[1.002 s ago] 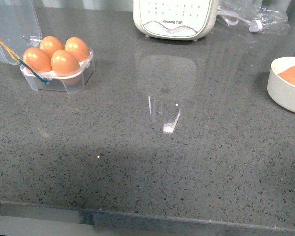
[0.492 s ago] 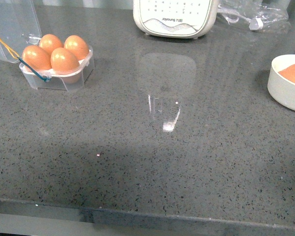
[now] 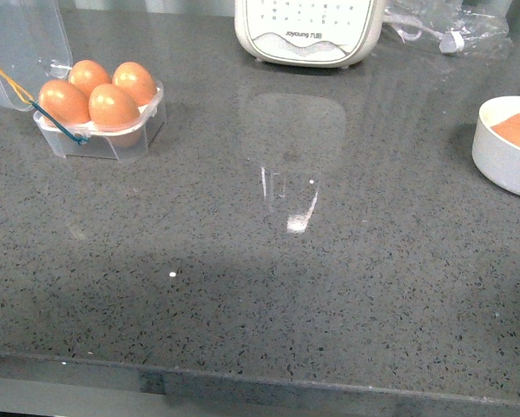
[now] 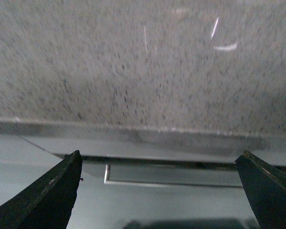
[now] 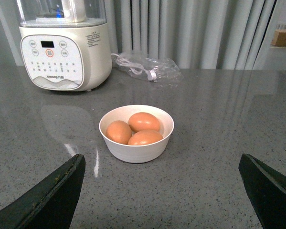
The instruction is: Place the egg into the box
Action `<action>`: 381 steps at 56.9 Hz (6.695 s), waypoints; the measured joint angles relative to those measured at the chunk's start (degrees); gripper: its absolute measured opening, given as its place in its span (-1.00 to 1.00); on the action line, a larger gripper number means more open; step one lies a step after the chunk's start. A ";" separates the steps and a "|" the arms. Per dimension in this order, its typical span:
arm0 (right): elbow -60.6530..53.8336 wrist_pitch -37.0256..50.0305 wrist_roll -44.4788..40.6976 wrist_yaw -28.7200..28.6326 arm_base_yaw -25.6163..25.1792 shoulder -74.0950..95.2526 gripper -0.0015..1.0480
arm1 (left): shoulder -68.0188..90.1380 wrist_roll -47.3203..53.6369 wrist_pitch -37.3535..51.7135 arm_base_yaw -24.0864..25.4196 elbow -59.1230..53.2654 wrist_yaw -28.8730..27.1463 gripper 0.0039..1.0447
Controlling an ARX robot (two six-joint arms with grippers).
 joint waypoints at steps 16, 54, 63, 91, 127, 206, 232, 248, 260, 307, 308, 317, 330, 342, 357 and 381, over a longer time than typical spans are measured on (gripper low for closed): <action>0.00 -0.02 0.00 0.00 0.00 0.00 0.86 | 1.81 0.04 4.92 0.92 3.30 1.25 0.87; 0.00 -0.02 0.00 -0.02 0.00 0.00 0.86 | 56.39 12.11 47.84 13.25 25.88 5.53 0.87; 0.00 -0.02 0.00 0.00 0.00 0.00 0.86 | 68.17 11.50 44.15 14.58 36.22 9.62 0.87; 0.00 -0.02 -0.02 0.00 0.00 0.00 0.86 | 76.76 10.95 39.41 13.79 47.39 11.63 0.87; 0.00 -0.02 0.00 0.00 0.00 0.00 0.86 | 73.83 5.73 36.94 2.71 44.00 12.98 0.87; 0.00 -0.02 0.00 0.00 0.00 0.00 0.86 | 28.28 15.93 15.08 10.40 23.87 23.65 0.87; 0.00 -0.02 0.00 0.00 0.00 0.00 0.86 | 18.36 0.87 44.70 6.14 4.98 6.32 -0.16; 0.00 -0.02 -0.02 -0.02 0.00 0.00 0.86 | 12.83 -0.22 44.76 0.09 -0.83 0.61 -0.93; 0.00 -0.02 0.00 0.00 0.00 0.00 0.86 | 8.66 -0.46 43.69 0.09 -3.76 0.42 -0.94; 0.00 -0.04 0.00 0.00 0.00 0.00 0.86 | -4.48 -0.61 36.74 0.09 -8.07 0.39 -0.94; 0.00 -0.04 0.00 0.00 0.00 0.00 0.86 | -4.61 -0.61 36.61 0.09 -8.07 0.39 -0.94; 0.00 -0.02 -0.02 -0.02 0.00 0.00 0.86 | -9.88 -0.63 29.90 0.09 -8.07 0.39 -0.94; 0.00 -0.04 0.00 0.00 0.00 0.00 0.86 | -15.47 -0.63 25.38 0.09 -8.07 0.39 -0.94; 0.00 -0.02 0.00 0.00 0.00 0.00 0.86 | -15.50 -0.63 25.31 0.09 -8.07 0.39 -0.94; 0.00 -0.02 0.00 0.00 0.00 0.00 0.86 | -15.52 -0.66 25.31 0.09 -8.07 0.39 -0.12; 0.00 -0.02 0.00 0.00 0.00 0.00 0.86 | -15.52 -0.66 25.31 0.09 -8.07 0.39 0.87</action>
